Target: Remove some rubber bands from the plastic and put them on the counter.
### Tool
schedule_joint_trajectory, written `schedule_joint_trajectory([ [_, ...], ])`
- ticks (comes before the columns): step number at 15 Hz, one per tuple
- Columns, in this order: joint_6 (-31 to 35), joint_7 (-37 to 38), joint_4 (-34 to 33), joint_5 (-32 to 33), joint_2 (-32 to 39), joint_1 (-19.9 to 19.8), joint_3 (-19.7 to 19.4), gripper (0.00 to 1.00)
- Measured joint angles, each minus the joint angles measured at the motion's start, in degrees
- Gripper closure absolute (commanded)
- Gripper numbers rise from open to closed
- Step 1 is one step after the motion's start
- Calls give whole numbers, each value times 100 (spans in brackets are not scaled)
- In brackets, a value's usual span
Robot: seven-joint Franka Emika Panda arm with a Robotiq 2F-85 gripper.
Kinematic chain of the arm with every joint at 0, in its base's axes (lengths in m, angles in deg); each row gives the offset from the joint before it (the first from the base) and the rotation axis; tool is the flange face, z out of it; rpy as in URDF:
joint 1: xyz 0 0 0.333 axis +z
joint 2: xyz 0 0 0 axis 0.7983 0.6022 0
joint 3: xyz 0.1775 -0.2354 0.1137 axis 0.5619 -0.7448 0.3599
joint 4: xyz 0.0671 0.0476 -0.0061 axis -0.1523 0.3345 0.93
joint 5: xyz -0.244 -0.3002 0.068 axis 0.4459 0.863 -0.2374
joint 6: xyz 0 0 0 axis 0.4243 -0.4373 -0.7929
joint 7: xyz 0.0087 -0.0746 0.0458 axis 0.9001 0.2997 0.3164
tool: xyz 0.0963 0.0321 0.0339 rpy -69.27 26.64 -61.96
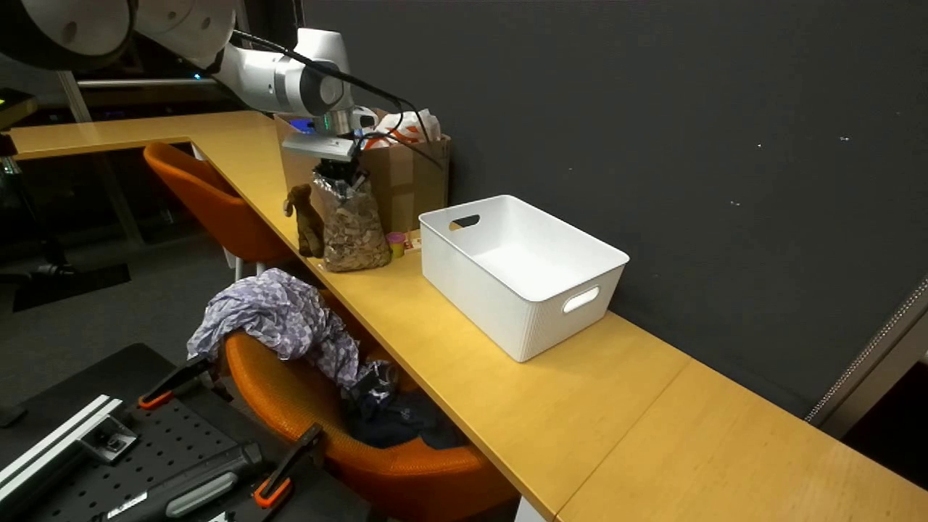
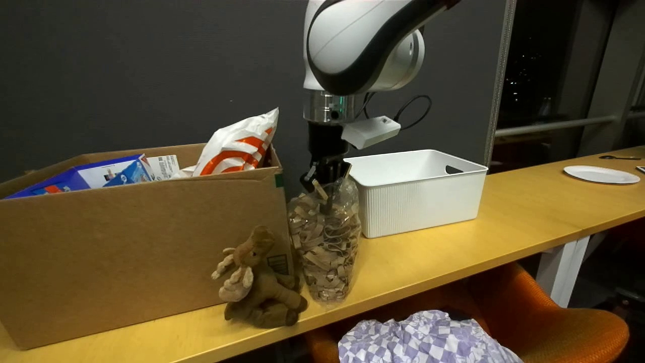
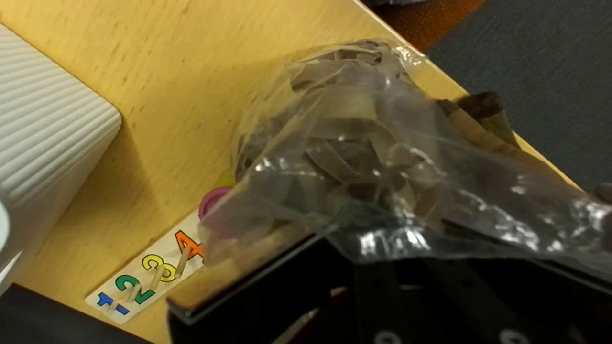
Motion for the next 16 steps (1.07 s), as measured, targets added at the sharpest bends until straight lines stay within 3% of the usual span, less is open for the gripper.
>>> schedule_joint_trajectory([
  [2,73,-86,-2,0,88,-33,0,66],
  [11,245,-386,-187,0,584,-50,0,1],
  [12,245,-405,-231,0,642,-58,0,0],
  [13,245,-425,-264,0,698,-69,0,6],
  [15,245,-468,-336,0,790,-96,0,30],
  [16,245,-489,-371,0,826,-111,0,33],
])
